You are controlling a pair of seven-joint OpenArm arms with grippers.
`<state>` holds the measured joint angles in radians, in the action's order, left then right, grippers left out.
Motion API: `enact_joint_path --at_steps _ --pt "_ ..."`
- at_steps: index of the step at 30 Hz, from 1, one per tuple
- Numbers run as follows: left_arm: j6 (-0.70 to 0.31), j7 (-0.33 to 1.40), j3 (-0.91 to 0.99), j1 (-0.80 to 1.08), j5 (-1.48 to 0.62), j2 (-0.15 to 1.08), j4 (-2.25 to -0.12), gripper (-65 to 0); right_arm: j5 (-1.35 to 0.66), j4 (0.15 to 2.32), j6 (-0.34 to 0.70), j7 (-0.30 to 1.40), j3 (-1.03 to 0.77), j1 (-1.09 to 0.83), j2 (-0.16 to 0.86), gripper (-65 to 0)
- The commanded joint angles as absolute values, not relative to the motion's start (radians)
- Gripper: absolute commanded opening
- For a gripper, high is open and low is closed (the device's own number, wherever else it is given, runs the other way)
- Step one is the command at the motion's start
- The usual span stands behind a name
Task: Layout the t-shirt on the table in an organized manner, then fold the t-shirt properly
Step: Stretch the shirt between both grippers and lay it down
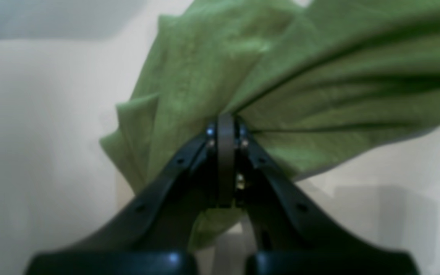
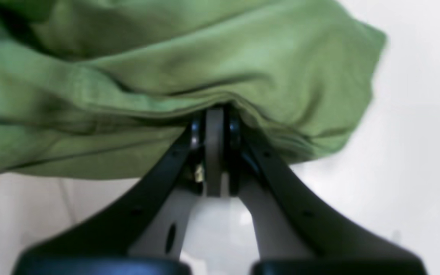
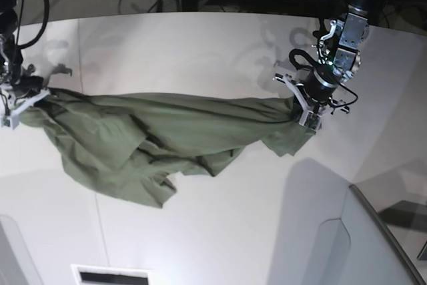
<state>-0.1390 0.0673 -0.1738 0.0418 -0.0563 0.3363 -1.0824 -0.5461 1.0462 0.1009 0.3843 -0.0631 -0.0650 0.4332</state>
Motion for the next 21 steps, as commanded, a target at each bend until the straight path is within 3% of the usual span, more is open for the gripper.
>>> enact_joint_path --at_steps 1,10,13,17,19,21 --pt "-0.119 0.136 -0.168 0.044 -0.042 0.361 -1.095 -65.0 -0.524 1.069 0.077 0.372 -0.068 -0.061 0.466 -62.6" --pt "-0.119 0.160 -0.151 0.150 -0.044 0.371 -1.423 -65.0 -0.529 1.627 0.084 0.400 -0.064 -0.217 0.450 -60.9" --pt "-0.119 0.216 -0.042 0.213 -0.044 0.348 -1.540 -65.0 -0.524 1.730 0.084 0.490 0.004 -0.205 0.409 -48.2" --pt "-0.122 0.228 0.113 0.294 -0.044 0.314 -1.644 -65.0 -0.524 1.656 0.084 0.512 0.096 -0.099 0.397 -26.0" --pt "-0.122 0.225 0.162 0.331 -0.044 0.314 -1.662 -65.0 -0.524 1.573 0.084 0.510 0.124 -0.031 0.394 -23.0" --pt "-0.122 0.223 0.211 0.369 -0.044 0.314 -1.664 -65.0 -0.524 1.481 0.085 0.510 0.151 0.035 0.392 -25.4"
